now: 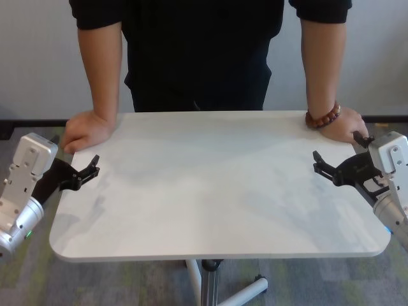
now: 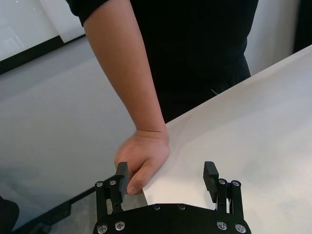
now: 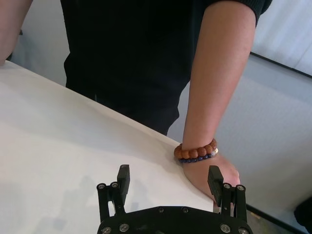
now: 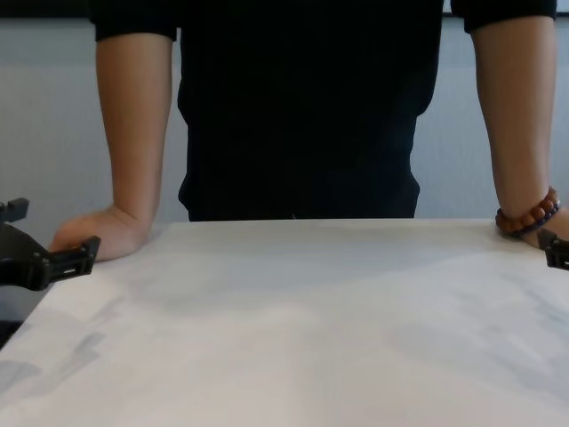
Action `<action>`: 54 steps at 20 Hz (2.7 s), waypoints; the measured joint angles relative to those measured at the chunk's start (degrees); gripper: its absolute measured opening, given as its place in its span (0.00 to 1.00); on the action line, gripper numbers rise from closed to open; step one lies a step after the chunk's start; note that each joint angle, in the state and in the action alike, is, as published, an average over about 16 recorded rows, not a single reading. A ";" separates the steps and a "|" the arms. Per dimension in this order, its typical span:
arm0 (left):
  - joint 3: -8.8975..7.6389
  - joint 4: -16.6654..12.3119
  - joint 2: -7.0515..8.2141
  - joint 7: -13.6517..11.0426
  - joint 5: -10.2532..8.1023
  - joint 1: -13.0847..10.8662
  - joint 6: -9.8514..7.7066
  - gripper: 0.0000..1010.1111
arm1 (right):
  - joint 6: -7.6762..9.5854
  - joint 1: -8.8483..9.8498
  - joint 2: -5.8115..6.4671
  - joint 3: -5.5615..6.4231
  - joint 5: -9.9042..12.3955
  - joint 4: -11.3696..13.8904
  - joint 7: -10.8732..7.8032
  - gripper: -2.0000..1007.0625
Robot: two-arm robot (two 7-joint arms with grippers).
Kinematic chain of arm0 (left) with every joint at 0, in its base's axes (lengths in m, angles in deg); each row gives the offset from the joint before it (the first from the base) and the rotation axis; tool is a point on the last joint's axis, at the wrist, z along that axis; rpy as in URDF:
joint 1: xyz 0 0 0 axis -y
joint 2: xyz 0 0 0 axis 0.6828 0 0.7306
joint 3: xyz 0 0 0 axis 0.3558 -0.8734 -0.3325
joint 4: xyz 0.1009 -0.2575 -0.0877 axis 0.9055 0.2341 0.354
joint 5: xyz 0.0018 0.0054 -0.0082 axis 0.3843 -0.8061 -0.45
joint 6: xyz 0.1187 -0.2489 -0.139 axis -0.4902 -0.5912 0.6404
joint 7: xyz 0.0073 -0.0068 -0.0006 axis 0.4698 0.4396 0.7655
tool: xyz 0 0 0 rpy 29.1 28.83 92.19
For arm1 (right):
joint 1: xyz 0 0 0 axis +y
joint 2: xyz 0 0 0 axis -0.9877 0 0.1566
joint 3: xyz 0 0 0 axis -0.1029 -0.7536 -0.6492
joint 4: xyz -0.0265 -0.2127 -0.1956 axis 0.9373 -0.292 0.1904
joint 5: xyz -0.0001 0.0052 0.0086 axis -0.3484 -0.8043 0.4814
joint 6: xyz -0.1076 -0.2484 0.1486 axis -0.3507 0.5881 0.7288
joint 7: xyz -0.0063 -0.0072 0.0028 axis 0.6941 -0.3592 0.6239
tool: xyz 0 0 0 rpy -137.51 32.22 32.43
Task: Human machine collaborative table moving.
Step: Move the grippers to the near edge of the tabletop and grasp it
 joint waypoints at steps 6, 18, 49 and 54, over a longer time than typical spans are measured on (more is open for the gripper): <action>0.00 0.00 0.00 0.00 0.00 0.00 0.00 0.99 | 0.00 0.00 0.00 0.00 0.00 0.00 0.00 1.00; -0.07 -0.54 0.17 0.40 0.36 -0.31 0.02 0.99 | 0.28 0.29 0.36 -0.15 -0.77 0.62 0.37 1.00; -21.66 -27.89 23.45 11.29 6.85 -43.16 8.26 0.99 | -0.18 29.53 17.44 5.44 -7.13 29.32 3.36 1.00; -25.04 -28.97 25.98 11.54 8.76 -50.15 9.80 0.99 | 0.61 34.34 20.34 6.78 -7.50 32.20 3.33 1.00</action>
